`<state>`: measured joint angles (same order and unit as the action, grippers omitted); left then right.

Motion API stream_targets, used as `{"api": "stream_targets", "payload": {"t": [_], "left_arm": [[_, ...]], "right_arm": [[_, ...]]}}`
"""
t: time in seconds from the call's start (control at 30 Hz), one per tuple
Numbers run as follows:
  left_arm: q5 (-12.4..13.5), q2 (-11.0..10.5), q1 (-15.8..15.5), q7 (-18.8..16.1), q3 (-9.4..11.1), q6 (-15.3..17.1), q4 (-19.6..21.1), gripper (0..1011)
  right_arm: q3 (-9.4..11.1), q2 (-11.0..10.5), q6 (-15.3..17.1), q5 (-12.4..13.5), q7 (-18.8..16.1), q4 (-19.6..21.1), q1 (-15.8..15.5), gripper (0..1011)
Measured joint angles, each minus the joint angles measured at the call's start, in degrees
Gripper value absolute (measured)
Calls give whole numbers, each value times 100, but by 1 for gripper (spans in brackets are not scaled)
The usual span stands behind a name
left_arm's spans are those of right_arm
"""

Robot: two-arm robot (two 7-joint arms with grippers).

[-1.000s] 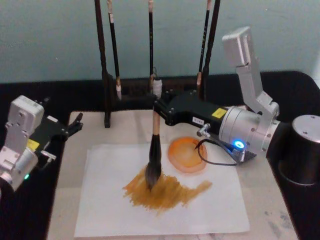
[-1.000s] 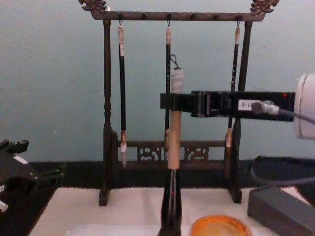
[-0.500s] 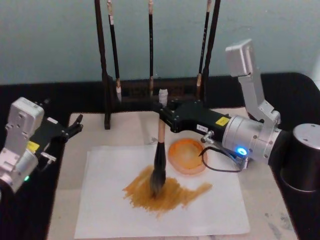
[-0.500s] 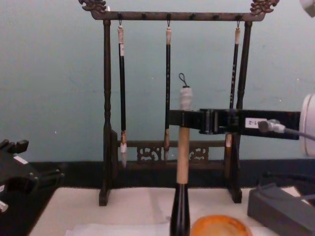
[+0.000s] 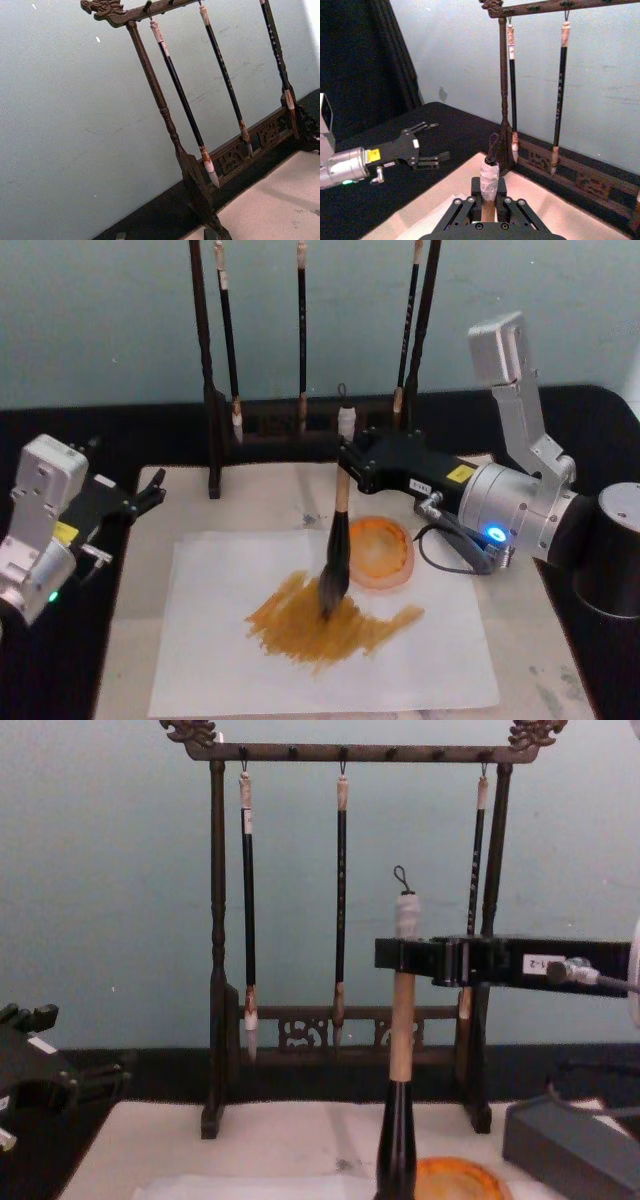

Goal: Pick up the brush from the inkstone, write on the paper, then place the brush back to its original position.

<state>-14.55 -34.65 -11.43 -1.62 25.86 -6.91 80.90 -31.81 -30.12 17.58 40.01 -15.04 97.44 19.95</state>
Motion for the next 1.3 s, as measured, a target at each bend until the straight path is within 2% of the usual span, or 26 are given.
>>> {"api": "stream_targets", "payload": {"t": [0.47,0.67,1.0,1.3], "left_arm": [[0,0,0,0,0,0,0,1010],[0,0,0,0,0,0,0,1010],[0,0,0,0,0,0,0,1010],[0,0,0,0,0,0,0,1010]], "right_arm": [[204,109,-9,-124,-116,172,-93,154],[168,192,16,-118,-269,271,-112,154],[-18,237,119,-106,-406,229,-138,154],[21,188,153,-66,-411,135,-196,154]]}}
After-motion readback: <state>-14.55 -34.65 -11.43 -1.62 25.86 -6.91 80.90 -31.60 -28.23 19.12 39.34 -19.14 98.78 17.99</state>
